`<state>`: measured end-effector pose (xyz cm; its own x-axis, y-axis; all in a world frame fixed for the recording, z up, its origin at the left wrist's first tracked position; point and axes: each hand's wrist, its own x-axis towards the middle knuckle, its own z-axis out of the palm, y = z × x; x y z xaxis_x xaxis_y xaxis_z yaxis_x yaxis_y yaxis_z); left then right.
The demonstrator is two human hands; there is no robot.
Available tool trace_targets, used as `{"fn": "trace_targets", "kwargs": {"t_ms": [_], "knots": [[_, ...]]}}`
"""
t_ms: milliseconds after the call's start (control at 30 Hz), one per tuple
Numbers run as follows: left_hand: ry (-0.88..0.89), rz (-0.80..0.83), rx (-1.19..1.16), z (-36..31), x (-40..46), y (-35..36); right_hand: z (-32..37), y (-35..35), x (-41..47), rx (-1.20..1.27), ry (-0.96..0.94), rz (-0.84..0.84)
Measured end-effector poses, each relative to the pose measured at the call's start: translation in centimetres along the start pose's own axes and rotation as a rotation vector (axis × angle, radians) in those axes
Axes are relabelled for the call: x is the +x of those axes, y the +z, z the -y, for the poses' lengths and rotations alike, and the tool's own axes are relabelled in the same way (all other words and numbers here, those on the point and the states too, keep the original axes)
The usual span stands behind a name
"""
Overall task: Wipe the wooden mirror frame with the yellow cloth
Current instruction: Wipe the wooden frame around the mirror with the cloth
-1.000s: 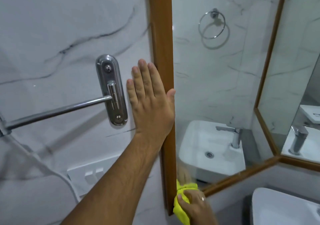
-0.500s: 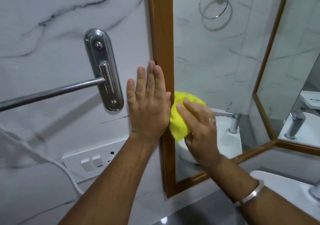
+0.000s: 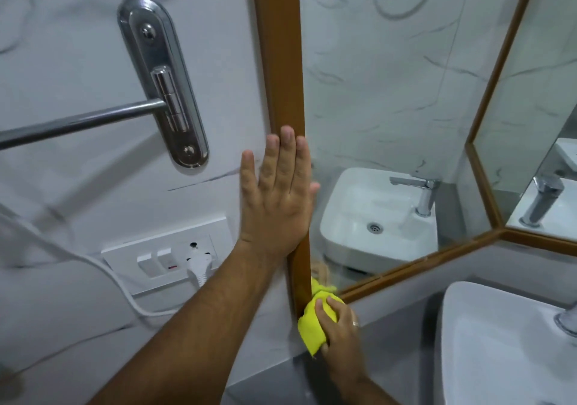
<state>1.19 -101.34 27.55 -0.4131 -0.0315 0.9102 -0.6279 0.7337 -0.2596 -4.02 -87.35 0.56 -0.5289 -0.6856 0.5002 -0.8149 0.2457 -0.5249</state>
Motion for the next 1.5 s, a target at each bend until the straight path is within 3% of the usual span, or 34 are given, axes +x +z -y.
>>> {"fn": "trace_targets", "kwargs": {"t_ms": [200, 300, 433, 533, 667, 767, 833, 1000, 1067, 1233, 1367, 1500], "knots": [[0.088, 0.092, 0.063, -1.5, -5.8, 0.7, 1.6, -0.5, 1.3, 0.309, 0.37, -0.149], [0.131, 0.123, 0.088, -1.7, -6.8, 0.9, -0.5, -1.9, 4.2, 0.546, 0.696, -0.292], [0.148, 0.123, 0.123, -2.2, -4.9, 0.5, -3.9, -5.1, 8.6, 0.856, 0.889, -0.476], [0.184, 0.094, 0.134, -2.7, -1.4, 0.3, -4.9, -8.3, 11.3, 0.813, 1.038, -0.673], [0.297, 0.024, 0.106, -3.1, 1.0, 0.7, -1.9, -7.3, 9.8, 0.742, 0.999, -0.636], [0.324, 0.007, 0.094, -3.4, 1.4, 0.9, 2.3, -3.6, 5.8, 0.706, 0.887, -0.368], [0.333, -0.008, 0.082, -3.4, 2.2, 0.7, 3.8, -1.6, 4.6, 0.672, 0.915, -0.314], [0.314, -0.102, -0.005, -3.6, 3.8, 0.6, 1.1, -2.2, 8.0, 0.749, 0.918, -0.544], [0.335, -0.129, 0.015, -3.5, 3.7, 0.9, -3.0, -3.3, 10.5, 0.831, 0.907, -0.657], [0.376, -0.083, 0.08, -3.7, 3.4, 1.1, -15.4, -7.5, 15.9, 0.658, 0.996, -0.779], [0.374, -0.056, 0.104, -3.8, 3.4, 1.1, -14.7, -10.3, 16.8, 0.559, 1.084, -0.82], [0.349, -0.036, 0.137, -4.1, 3.5, 0.7, -7.2, -7.6, 13.3, 0.62, 0.937, -0.786]]}}
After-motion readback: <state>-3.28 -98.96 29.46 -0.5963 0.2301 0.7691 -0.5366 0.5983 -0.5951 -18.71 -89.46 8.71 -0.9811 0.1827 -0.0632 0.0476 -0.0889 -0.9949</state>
